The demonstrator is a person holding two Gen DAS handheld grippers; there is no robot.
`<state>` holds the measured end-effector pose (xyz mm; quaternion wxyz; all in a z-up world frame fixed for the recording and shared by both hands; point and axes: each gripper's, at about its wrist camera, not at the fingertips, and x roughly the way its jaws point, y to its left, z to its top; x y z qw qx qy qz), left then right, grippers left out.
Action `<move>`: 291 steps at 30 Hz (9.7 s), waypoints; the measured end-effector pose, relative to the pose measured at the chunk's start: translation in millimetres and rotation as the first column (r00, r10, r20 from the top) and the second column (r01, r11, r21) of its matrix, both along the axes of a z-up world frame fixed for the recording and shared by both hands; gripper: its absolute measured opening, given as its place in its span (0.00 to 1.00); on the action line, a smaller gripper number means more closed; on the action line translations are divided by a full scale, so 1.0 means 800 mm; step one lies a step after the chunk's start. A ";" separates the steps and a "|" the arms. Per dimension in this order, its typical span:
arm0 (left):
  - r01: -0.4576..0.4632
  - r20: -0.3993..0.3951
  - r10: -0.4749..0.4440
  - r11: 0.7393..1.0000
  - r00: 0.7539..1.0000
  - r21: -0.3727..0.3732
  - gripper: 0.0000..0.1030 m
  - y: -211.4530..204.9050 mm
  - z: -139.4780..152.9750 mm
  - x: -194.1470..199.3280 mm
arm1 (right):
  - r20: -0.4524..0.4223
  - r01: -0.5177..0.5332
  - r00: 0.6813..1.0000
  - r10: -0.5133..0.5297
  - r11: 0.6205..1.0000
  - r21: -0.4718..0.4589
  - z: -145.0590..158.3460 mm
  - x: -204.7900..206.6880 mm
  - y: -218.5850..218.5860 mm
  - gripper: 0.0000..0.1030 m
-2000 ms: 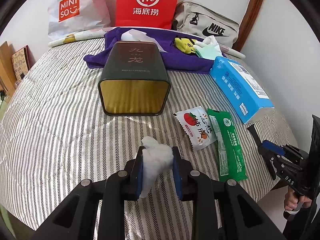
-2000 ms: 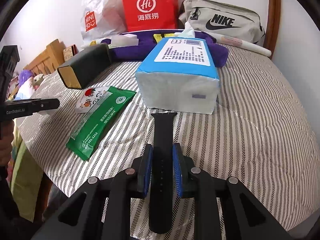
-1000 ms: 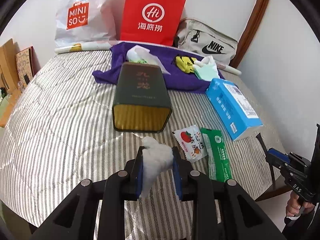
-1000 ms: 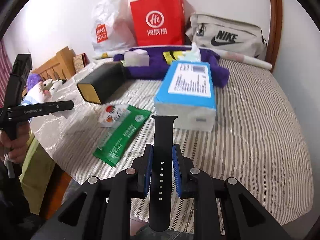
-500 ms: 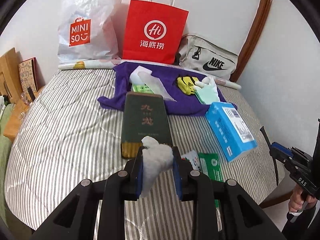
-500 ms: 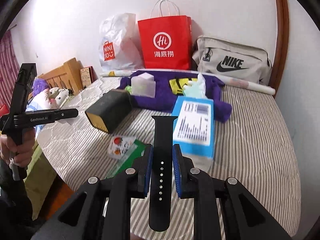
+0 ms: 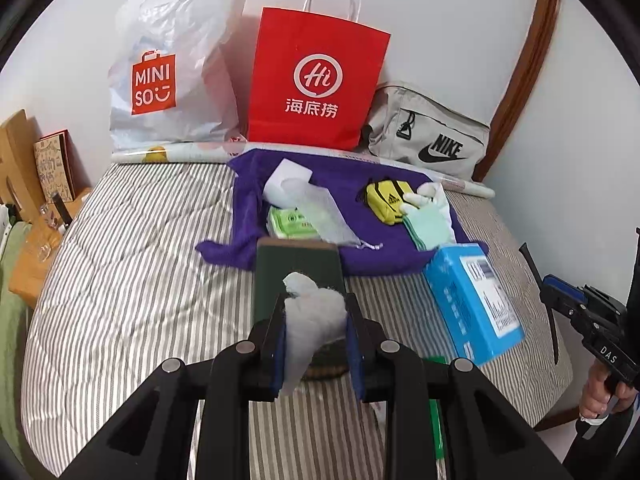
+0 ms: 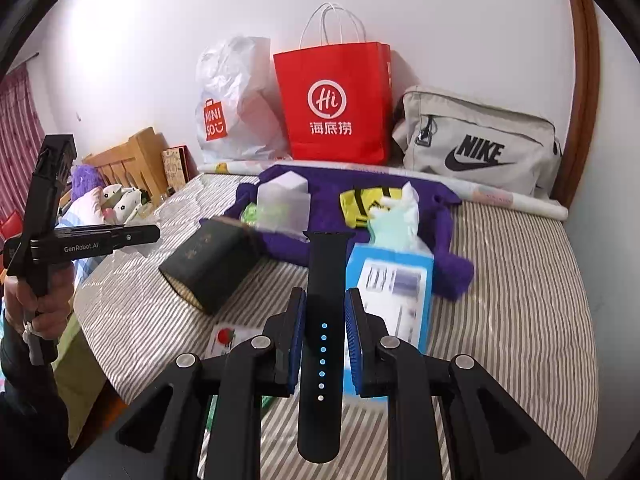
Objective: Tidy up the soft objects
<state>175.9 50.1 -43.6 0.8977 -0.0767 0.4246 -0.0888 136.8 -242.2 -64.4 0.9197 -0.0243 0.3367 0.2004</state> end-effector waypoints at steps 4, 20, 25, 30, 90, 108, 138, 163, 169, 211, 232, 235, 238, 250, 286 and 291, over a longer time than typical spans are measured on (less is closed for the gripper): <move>-0.002 -0.011 0.002 1.000 1.000 -0.012 0.23 0.000 -0.001 0.022 | 0.006 -0.008 1.000 0.008 1.000 0.002 0.007 0.025 0.003 0.19; -0.012 -0.055 0.009 0.999 0.998 -0.050 0.23 0.002 -0.017 0.106 | 0.004 -0.054 0.999 0.054 0.998 0.026 0.014 0.136 0.026 0.19; -0.003 -0.067 -0.002 0.998 0.998 -0.066 0.23 -0.004 -0.021 0.134 | -0.005 -0.065 0.998 0.066 0.997 0.033 0.010 0.169 0.033 0.19; 0.017 -0.087 -0.024 0.997 0.996 -0.073 0.23 -0.016 -0.029 0.162 | -0.030 -0.076 0.997 0.078 0.996 0.044 0.002 0.198 0.040 0.19; -0.009 -0.149 0.004 0.999 0.989 -0.031 0.58 0.005 -0.049 0.201 | -0.204 -0.023 0.979 0.013 0.999 -0.043 -0.038 0.237 0.062 0.40; -0.028 -0.108 0.023 0.999 0.994 -0.039 0.58 0.015 -0.022 0.089 | -0.186 -0.040 0.982 0.043 0.999 0.020 -0.024 0.092 0.064 0.40; 0.000 -0.084 -0.012 0.990 0.996 -0.138 0.58 0.052 -0.067 -0.039 | -0.363 0.168 0.919 -0.153 0.986 0.008 -0.148 -0.034 0.093 0.59; 0.030 -0.158 -0.050 0.991 0.986 -0.127 0.58 0.020 -0.103 -0.058 | -0.193 0.152 0.966 -0.171 0.982 -0.109 -0.142 -0.054 0.092 0.27; 0.049 -0.194 -0.075 0.989 0.978 -0.137 0.58 -0.028 -0.118 -0.051 | -0.156 0.106 0.980 -0.122 0.989 -0.106 -0.126 -0.089 0.061 0.27; 0.071 -0.103 -0.051 0.977 0.993 0.201 0.45 -0.163 -0.137 -0.037 | -0.126 0.106 0.986 -0.108 0.994 -0.021 -0.159 -0.091 -0.033 0.29; 0.089 -0.160 -0.083 0.996 0.984 0.027 0.07 -0.117 -0.125 -0.073 | -0.144 0.141 0.978 -0.153 0.986 -0.088 -0.156 -0.097 -0.024 0.28; 0.084 -0.151 -0.079 0.996 0.985 0.029 0.07 -0.111 -0.118 -0.076 | -0.151 0.140 0.977 -0.153 0.986 -0.090 -0.150 -0.100 -0.023 0.28; 0.075 -0.139 -0.070 0.997 0.988 0.030 0.07 -0.105 -0.109 -0.080 | -0.145 0.135 0.978 -0.147 0.987 -0.091 -0.140 -0.103 -0.021 0.28; 0.042 -0.061 -0.042 0.999 0.997 -0.002 0.07 -0.072 -0.052 -0.079 | -0.067 0.054 0.996 -0.054 0.999 -0.002 -0.066 -0.109 -0.005 0.28; -0.017 -0.013 0.017 1.000 1.000 -0.004 0.07 -0.027 -0.004 0.024 | 0.022 0.028 0.999 -0.029 1.000 0.013 0.010 0.012 0.017 0.28; -0.008 -0.020 0.009 1.000 1.000 0.009 0.07 -0.026 -0.007 0.043 | 0.039 0.033 0.999 -0.033 0.999 0.008 0.014 0.030 0.019 0.28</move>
